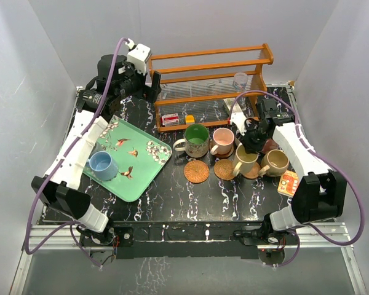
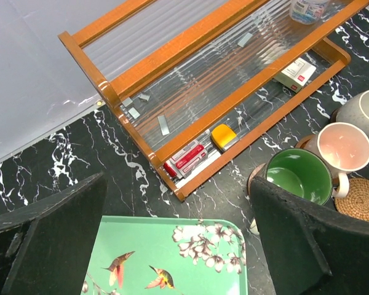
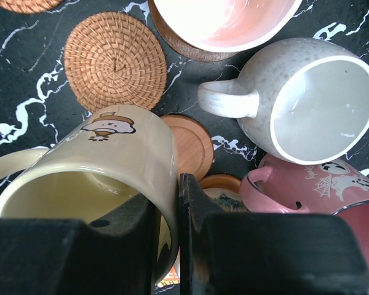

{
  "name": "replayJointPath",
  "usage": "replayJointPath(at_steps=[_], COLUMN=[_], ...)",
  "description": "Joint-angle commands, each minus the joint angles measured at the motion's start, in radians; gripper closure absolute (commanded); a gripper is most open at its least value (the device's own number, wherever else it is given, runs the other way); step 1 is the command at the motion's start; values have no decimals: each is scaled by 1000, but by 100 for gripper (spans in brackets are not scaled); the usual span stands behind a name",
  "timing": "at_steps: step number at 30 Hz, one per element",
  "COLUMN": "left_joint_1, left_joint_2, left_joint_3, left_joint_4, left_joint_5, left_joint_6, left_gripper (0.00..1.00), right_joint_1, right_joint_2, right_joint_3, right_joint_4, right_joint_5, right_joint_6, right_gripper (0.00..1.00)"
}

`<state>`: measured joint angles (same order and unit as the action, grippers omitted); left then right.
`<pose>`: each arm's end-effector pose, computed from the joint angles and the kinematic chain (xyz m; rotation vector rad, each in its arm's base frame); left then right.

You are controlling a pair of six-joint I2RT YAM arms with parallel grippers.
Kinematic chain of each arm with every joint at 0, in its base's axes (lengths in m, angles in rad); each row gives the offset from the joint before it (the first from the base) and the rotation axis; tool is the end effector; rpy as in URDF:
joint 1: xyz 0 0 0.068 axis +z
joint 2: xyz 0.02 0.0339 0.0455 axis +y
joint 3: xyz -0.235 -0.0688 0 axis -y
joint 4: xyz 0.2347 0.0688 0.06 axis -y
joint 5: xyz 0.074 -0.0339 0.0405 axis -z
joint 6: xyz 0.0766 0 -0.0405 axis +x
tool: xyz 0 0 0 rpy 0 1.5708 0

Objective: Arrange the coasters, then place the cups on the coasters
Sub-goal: Place the cup on the coaster.

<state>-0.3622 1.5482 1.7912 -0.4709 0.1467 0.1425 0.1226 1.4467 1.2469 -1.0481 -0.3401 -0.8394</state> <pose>0.3457 -0.1430 0.4293 0.5519 1.7191 -0.2887 0.2740 0.0595 0.2203 -1.3206 2.3667 0.2808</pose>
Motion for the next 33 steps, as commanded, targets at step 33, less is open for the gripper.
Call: replayJointPath(at_steps=[33], left_joint_1=[62], left_joint_2=[-69], left_joint_3=[-45], left_joint_4=[25], left_joint_5=[97], left_joint_6=[-26], left_gripper=[1], right_joint_1=[-115], right_joint_2=[46], right_joint_3=[-154], right_joint_4=[213], right_joint_5=[-2], right_joint_6=[-208], right_gripper=[100])
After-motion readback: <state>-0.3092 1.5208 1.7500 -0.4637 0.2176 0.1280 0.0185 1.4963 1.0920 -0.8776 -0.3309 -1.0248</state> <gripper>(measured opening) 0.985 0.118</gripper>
